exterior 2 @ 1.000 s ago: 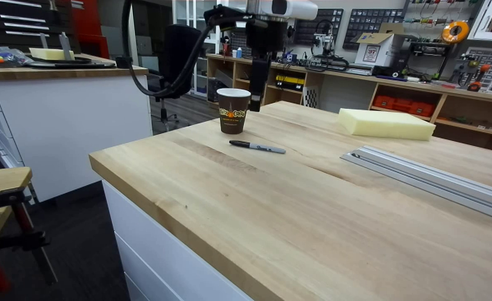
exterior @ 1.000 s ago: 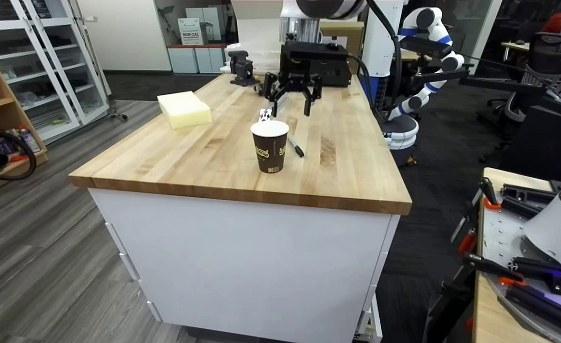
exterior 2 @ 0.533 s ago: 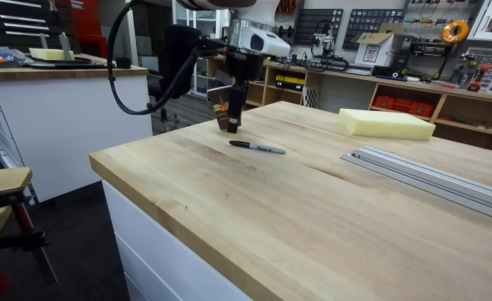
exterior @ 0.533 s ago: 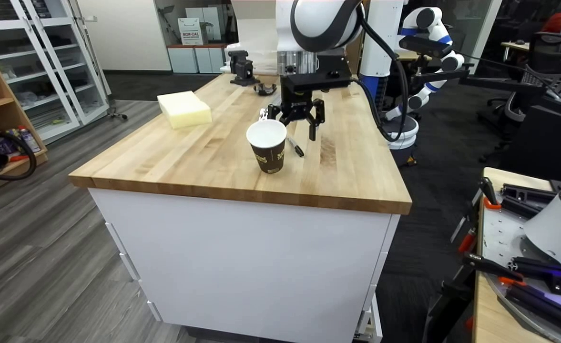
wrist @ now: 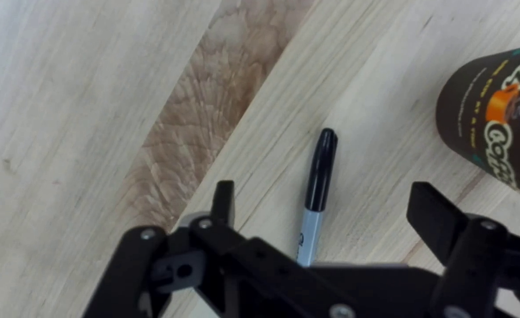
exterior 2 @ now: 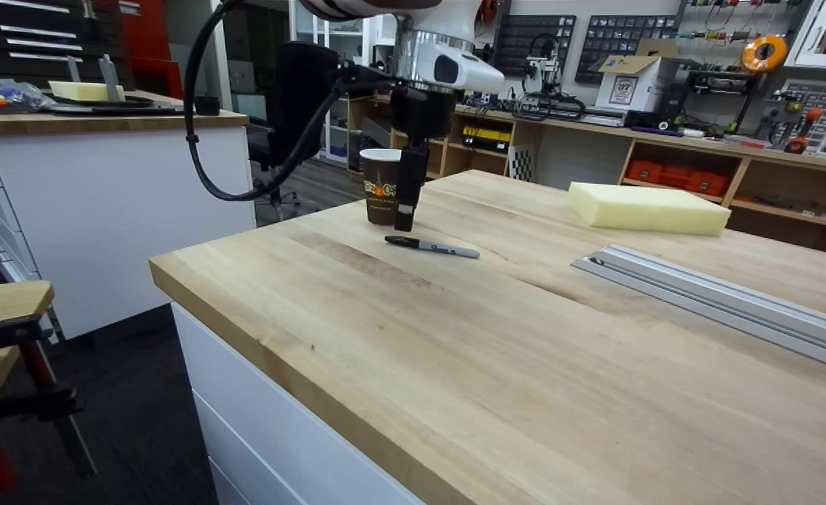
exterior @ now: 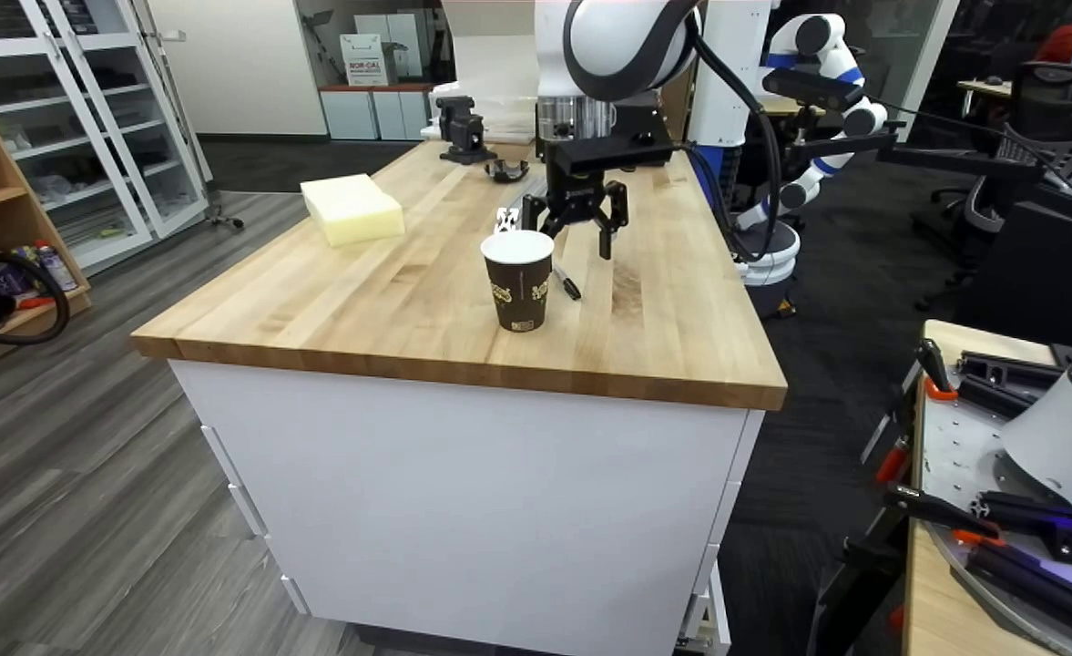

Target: Pick up the pen from the countertop and put it in the brown cup

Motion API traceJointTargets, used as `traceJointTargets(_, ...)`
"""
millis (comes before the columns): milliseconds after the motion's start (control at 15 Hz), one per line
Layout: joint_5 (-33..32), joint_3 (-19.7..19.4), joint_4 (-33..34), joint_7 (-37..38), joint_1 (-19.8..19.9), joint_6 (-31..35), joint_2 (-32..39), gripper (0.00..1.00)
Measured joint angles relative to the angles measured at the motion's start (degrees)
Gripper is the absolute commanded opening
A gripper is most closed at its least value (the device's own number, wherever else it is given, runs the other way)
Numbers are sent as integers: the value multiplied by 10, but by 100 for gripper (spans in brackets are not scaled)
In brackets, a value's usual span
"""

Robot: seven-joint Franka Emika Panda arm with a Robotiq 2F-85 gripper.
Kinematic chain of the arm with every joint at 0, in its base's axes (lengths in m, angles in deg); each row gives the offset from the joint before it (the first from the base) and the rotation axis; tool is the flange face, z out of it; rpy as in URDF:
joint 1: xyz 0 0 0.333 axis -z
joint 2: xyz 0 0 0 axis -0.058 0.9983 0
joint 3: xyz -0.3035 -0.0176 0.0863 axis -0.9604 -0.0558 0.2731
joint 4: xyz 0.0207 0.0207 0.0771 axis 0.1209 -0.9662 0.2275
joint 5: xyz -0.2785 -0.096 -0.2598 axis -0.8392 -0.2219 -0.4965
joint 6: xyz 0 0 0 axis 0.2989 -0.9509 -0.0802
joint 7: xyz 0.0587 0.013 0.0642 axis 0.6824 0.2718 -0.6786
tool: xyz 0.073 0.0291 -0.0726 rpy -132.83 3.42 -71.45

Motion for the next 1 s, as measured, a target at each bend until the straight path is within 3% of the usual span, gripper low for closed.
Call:
traceJointTargets(533,-15,-7,1,4,0,14,13,100)
traceJointTargets(600,-15,-7,4,8,0,15,16,96)
traceJointTargets(667,-16,-8,8,12,0,15,21,73)
traceJointTargets(800,-20,-12,19,16,0,15,31,68)
traceJointTargets(1000,-22,-18,35,23,0,15,45,48)
